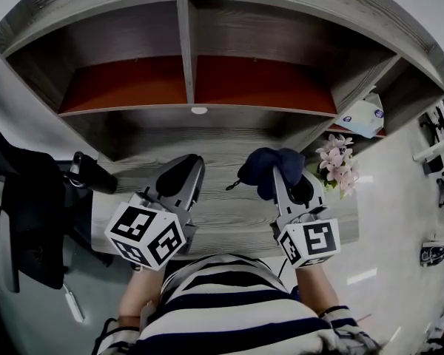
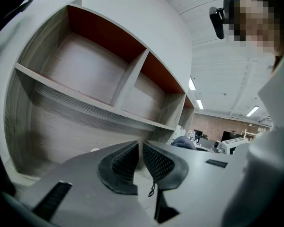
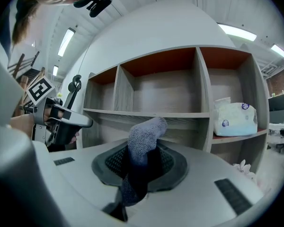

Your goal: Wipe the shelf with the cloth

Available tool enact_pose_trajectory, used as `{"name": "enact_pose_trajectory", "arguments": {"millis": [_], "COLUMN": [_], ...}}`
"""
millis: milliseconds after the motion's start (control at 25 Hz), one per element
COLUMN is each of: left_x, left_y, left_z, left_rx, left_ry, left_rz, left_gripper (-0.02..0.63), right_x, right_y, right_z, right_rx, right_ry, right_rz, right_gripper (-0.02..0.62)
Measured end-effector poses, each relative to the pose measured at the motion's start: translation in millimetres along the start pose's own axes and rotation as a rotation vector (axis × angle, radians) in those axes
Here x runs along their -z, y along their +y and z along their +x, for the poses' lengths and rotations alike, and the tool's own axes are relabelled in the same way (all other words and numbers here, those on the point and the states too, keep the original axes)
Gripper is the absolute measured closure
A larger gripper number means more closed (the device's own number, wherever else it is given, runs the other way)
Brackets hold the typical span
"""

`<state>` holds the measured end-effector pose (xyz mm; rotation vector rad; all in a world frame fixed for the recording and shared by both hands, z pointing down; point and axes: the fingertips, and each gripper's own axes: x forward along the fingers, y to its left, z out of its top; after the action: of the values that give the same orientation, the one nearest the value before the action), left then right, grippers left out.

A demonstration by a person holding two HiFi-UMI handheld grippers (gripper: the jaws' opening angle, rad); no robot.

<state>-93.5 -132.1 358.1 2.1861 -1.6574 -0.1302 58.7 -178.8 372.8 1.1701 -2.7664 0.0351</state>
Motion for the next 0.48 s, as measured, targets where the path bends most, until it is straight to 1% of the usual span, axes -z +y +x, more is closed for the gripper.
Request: {"name": "enact_pose_trajectory", "arguments": {"millis": [160, 480], "left_x": [4.2, 8.3], "left_y": [1.4, 4.4], "left_z": [0.4, 1.5], "left_rx": [-0.004, -0.011], "left_ry": [0.009, 0.019], "left_rz": [-0.008, -0.020], "left_gripper": [0.566, 0.565], "right_x": [7.1, 12.0], "right_y": [-1.7, -5.2], "right_z": [0.7, 0.7], "right_rx": [-0.003, 0.006], "right_ry": [0.015, 0.032], "right_rz": [0.046, 0.073], "right_gripper": [0.508, 0.508]}}
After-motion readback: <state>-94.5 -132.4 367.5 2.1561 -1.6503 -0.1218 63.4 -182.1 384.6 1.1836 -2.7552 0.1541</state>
